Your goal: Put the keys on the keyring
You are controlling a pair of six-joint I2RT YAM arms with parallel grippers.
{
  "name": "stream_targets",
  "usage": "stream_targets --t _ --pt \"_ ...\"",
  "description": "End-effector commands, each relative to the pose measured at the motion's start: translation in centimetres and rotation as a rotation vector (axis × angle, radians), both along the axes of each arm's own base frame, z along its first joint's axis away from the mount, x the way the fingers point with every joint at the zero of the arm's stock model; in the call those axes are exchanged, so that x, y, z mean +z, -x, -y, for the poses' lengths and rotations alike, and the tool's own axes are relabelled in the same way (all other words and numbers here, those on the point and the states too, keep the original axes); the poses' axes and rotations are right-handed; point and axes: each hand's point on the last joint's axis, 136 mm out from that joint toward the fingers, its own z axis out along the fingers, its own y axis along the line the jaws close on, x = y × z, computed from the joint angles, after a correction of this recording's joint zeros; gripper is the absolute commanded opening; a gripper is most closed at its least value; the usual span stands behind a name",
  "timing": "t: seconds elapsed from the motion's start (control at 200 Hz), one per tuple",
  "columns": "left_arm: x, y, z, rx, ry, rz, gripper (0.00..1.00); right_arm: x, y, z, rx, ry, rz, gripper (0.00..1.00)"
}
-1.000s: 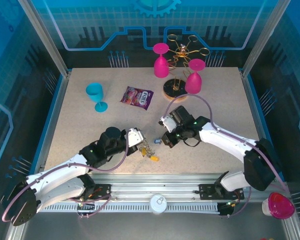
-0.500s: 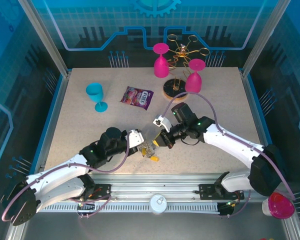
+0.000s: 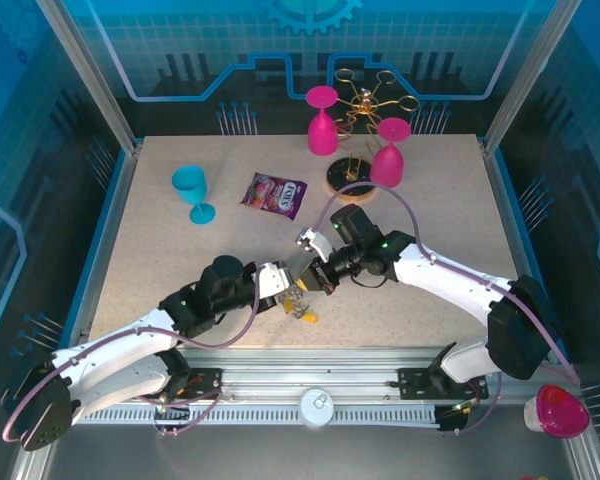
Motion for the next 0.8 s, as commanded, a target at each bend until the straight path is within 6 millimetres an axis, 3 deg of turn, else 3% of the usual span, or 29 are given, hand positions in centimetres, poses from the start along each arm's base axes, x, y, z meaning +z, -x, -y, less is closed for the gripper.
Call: stream_targets --t 0.0,0.64,0.796 --pt "2.2 0.3 0.9 -0.048 0.045 0.057 0.00 0.8 -0.8 -0.7 -0.021 -0.014 0.017 0.00" --pt "2.1 1.2 1.1 -0.111 0.022 0.097 0.00 1.9 -0.7 -0.7 -0.002 -0.056 0.033 0.00" --pt "2.0 1.1 0.9 -0.113 -0.005 0.139 0.00 0.7 0.1 0.4 0.053 0.037 0.083 0.00"
